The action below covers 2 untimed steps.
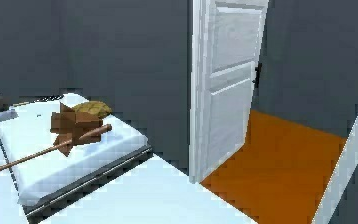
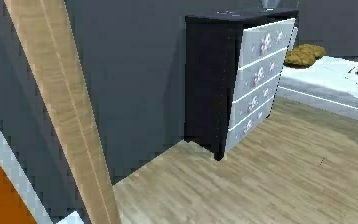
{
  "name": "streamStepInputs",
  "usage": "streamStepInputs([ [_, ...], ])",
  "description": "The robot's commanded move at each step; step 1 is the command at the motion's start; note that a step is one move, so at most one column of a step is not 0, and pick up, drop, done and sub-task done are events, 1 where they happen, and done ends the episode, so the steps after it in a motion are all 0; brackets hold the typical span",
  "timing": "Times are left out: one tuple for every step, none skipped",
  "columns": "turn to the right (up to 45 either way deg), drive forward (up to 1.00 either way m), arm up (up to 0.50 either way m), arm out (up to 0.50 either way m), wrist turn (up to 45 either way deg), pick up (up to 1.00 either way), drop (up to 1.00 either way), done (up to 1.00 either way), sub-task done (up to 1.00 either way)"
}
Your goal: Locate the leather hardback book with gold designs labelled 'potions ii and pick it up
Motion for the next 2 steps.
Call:
streamStepInputs([
  [12.0, 0.0, 0.0, 0.0, 0.0, 0.0, 0.0, 0.0, 0.0],
  [0.0, 0.35, 0.0, 0.0, 0.0, 0.0, 0.0, 0.0, 0.0],
])
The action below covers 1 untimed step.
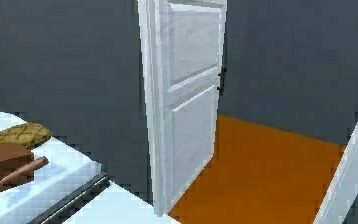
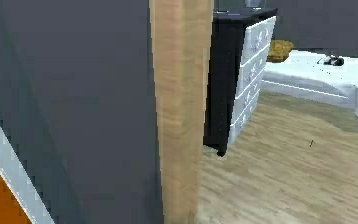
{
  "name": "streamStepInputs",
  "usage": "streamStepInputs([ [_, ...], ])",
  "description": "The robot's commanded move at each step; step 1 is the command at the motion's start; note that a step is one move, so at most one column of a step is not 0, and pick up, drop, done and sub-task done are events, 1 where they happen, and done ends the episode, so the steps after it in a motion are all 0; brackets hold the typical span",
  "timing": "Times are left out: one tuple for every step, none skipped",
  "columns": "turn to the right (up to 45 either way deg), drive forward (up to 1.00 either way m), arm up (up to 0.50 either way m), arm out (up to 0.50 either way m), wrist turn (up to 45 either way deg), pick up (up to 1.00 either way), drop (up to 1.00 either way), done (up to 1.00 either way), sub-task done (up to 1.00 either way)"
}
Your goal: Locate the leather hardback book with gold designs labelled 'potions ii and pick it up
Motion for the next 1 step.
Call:
streamStepInputs([
  [24.0, 0.0, 0.0, 0.0, 0.0, 0.0, 0.0, 0.0, 0.0],
])
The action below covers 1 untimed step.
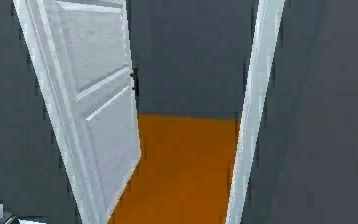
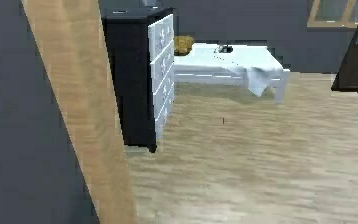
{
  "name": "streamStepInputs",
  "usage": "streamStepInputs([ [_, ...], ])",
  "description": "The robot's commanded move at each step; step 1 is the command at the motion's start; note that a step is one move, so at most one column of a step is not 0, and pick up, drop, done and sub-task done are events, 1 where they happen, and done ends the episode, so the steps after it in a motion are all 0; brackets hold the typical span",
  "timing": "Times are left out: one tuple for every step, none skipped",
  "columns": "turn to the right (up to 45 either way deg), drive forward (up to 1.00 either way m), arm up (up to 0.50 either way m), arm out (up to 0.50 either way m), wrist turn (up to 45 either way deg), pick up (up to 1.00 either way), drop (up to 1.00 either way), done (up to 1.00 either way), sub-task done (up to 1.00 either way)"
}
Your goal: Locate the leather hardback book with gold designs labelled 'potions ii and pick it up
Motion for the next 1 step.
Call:
streamStepInputs([
  [0.0, 0.9, 0.0, 0.0, 0.0, 0.0, 0.0, 0.0, 0.0],
])
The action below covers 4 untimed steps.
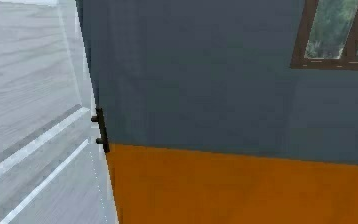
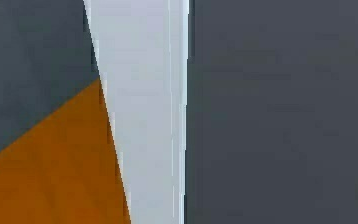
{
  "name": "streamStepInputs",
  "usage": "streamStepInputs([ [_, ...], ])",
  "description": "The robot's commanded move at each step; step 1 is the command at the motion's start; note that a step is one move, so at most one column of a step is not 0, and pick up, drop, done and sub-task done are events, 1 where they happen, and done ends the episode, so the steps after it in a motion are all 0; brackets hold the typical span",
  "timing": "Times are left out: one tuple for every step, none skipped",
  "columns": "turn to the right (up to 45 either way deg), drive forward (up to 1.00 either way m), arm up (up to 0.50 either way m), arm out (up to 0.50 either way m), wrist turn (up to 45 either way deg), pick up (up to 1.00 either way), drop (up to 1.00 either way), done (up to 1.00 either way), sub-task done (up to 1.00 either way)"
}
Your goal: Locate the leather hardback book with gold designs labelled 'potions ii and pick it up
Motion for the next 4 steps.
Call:
streamStepInputs([
  [6.0, 0.0, 0.0, 0.0, 0.0, 0.0, 0.0, 0.0, 0.0],
  [0.0, 0.3, 0.0, 0.0, 0.0, 0.0, 0.0, 0.0, 0.0],
  [45.0, 0.0, 0.0, 0.0, 0.0, 0.0, 0.0, 0.0, 0.0],
  [39.0, 0.0, 0.0, 0.0, 0.0, 0.0, 0.0, 0.0, 0.0],
])
